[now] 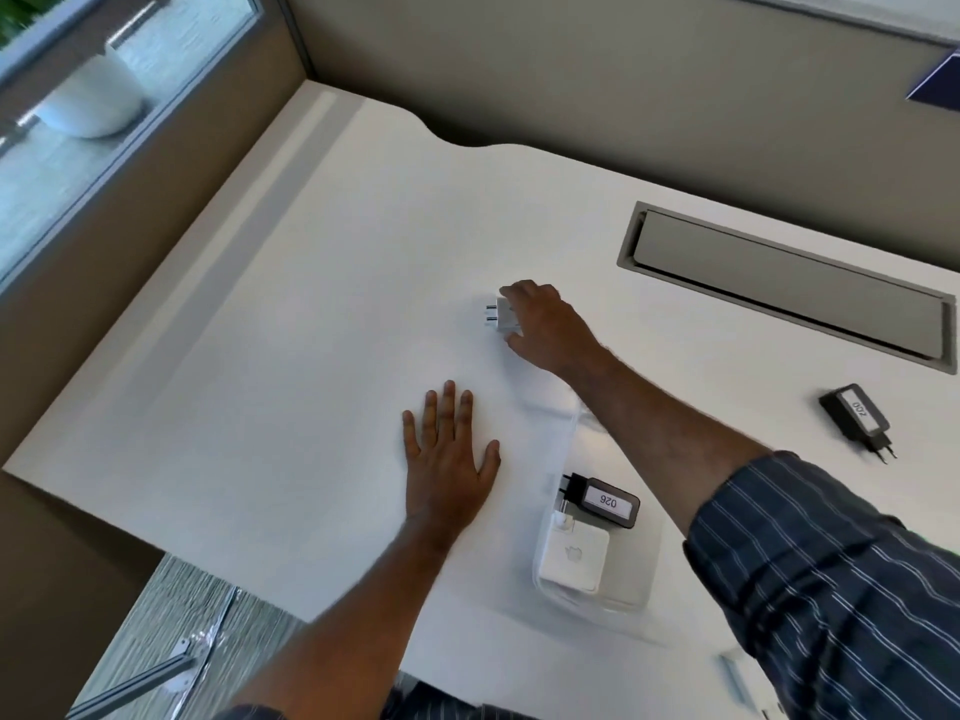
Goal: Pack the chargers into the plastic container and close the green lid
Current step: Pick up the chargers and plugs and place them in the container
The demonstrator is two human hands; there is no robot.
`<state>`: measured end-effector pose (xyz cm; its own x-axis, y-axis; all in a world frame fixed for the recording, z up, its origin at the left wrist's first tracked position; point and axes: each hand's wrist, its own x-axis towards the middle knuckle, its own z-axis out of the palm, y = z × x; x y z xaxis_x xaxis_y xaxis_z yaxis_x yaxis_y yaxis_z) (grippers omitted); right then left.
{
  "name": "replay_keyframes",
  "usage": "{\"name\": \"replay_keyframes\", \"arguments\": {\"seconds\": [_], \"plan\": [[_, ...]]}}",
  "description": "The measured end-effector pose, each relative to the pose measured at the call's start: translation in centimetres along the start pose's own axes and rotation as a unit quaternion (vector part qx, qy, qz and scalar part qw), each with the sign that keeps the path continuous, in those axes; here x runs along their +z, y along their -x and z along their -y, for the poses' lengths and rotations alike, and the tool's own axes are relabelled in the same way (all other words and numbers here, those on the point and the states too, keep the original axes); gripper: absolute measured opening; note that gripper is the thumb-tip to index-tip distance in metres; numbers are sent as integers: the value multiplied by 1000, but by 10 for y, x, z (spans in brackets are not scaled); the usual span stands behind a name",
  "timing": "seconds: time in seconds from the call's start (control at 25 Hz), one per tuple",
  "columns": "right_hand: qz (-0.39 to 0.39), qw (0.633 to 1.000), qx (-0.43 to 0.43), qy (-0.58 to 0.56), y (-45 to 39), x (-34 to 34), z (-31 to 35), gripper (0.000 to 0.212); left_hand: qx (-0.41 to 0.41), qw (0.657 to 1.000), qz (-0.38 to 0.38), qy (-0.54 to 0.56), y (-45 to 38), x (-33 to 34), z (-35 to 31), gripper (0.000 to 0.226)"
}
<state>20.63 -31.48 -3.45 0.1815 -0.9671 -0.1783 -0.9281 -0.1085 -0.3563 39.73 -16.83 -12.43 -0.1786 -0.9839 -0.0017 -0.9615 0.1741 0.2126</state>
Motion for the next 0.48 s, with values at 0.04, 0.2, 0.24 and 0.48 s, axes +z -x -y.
{"name": "replay_keyframes", "arguments": {"seconds": [0.04, 0.2, 0.24, 0.48], "plan": [[4, 1000, -3, 13, -3, 2, 0, 56, 0, 1000, 0, 0, 0, 0, 0, 75], [-2, 997, -8, 76, -12, 4, -1, 39, 1, 1000, -3, 1, 0, 1, 0, 75], [-1, 996, -5, 84, -14, 3, -1, 38, 0, 1000, -2, 2, 0, 0, 0, 75], [-1, 990, -15, 139, -13, 1, 2, 31, 0, 1000, 2, 7, 0, -2, 0, 74]]}}
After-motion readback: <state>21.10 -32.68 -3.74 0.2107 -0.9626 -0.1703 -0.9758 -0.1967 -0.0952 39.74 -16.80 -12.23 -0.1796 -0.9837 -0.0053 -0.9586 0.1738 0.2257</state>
